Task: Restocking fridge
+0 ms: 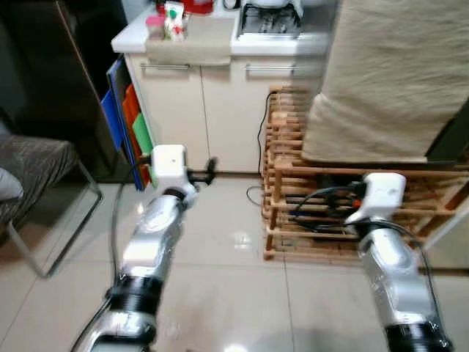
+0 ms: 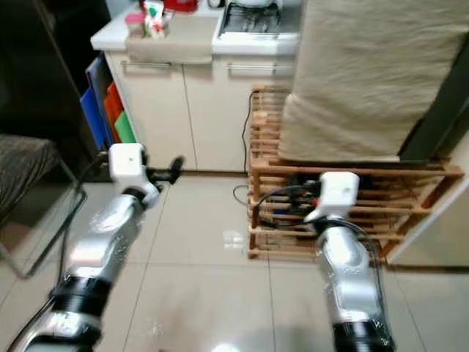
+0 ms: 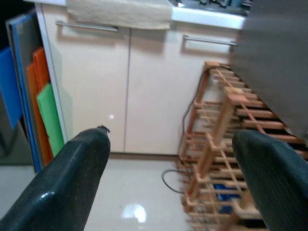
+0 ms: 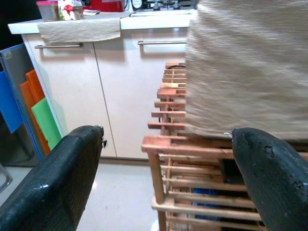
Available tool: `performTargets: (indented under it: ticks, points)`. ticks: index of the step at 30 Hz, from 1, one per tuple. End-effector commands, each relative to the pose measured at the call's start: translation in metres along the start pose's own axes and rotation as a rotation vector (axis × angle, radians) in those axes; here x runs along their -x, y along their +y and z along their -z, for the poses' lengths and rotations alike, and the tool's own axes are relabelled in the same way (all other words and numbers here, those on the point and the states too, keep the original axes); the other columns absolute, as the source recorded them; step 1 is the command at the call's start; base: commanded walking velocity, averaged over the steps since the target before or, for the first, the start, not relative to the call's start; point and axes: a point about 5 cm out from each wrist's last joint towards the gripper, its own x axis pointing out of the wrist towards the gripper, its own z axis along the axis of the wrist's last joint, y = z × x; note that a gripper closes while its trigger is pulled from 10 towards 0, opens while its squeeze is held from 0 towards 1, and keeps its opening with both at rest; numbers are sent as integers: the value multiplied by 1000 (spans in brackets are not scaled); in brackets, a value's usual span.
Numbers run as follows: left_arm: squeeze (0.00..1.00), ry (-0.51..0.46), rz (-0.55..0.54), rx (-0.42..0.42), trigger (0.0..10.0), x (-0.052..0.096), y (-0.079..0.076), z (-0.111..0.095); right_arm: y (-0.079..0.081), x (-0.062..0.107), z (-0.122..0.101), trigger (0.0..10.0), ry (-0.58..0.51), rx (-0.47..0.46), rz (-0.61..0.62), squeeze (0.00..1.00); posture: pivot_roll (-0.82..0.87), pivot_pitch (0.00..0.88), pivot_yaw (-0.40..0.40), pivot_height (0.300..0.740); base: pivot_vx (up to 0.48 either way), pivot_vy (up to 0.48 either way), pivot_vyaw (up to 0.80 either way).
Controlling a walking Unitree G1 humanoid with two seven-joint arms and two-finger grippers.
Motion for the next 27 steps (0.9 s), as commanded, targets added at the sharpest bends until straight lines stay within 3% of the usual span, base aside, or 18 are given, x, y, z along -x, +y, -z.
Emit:
performTargets:
  ticks: [1, 9, 17, 27]
  points:
    - [0, -13, 37, -13, 10000, -3, -12, -4, -10, 1, -2, 10000, -3, 7, 32, 0, -105, 0, 58, 740, 371, 304, 0]
    - [0, -7, 24, -41, 10000, -2, -9, -3, -8, 0, -1, 10000, 0, 7, 27, 0, -98, 0, 54, 740, 380, 292, 0]
    - [0, -27, 30, -103, 10000, -5, -10, -8, -4, -6, -4, 10000, -7, 1, 21, 0, -101, 0, 52, 740, 456, 0, 0]
    - [0, -42, 53, -116, 10000, -8, -15, -12, -2, -15, -9, 10000, -25, -5, 28, 0, -99, 0, 52, 740, 480, 0, 0]
